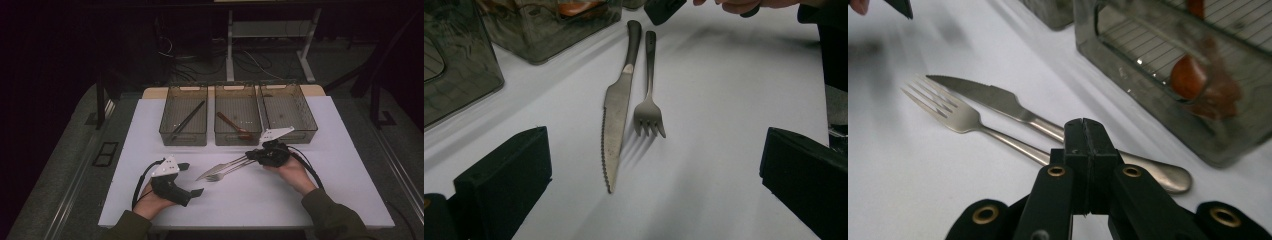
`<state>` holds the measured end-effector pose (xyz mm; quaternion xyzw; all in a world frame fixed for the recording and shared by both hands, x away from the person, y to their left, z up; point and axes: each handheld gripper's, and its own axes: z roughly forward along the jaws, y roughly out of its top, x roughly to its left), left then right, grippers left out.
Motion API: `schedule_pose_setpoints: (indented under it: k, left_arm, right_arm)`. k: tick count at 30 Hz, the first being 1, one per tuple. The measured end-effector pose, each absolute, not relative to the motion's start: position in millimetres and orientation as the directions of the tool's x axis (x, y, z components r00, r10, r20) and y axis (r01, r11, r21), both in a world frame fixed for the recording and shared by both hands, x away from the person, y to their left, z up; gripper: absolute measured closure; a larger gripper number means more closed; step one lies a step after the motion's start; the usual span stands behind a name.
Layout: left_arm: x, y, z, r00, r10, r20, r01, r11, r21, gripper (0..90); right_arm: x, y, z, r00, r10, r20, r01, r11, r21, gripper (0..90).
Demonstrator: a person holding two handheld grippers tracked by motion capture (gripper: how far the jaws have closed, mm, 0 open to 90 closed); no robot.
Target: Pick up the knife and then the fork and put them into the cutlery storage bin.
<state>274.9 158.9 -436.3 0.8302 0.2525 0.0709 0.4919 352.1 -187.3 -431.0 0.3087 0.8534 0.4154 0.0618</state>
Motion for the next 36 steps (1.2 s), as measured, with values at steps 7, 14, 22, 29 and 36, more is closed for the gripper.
schedule_pose_setpoints:
  k: [7, 14, 22, 29, 36]
  left_arm:
    - [274.9, 158.4, -436.4, 0.862, 0.489, -0.132, 0.351, -0.388, 0.852, 0.0]
    - [275.0, 158.2, -436.7, 0.863, 0.487, -0.133, 0.351, -0.389, 0.852, 0.0]
    - [275.2, 158.2, -436.9, 0.864, 0.485, -0.132, 0.350, -0.392, 0.851, 0.0]
    - [275.2, 157.8, -437.1, 0.865, 0.484, -0.133, 0.351, -0.393, 0.850, 0.0]
    - [275.1, 157.3, -437.4, 0.866, 0.482, -0.134, 0.351, -0.395, 0.849, 0.0]
  right_arm:
    - [355.4, -178.3, -439.0, -0.810, 0.567, 0.148, 0.483, 0.502, 0.718, 88.9]
    - [357.3, -174.3, -443.3, -0.811, 0.570, 0.134, 0.479, 0.515, 0.711, 89.0]
    - [358.4, -170.1, -447.3, -0.816, 0.566, 0.118, 0.473, 0.535, 0.700, 89.0]
    - [357.9, -168.9, -447.8, -0.817, 0.567, 0.104, 0.467, 0.544, 0.698, 89.1]
    - [357.7, -167.6, -447.7, -0.816, 0.570, 0.095, 0.465, 0.549, 0.694, 89.2]
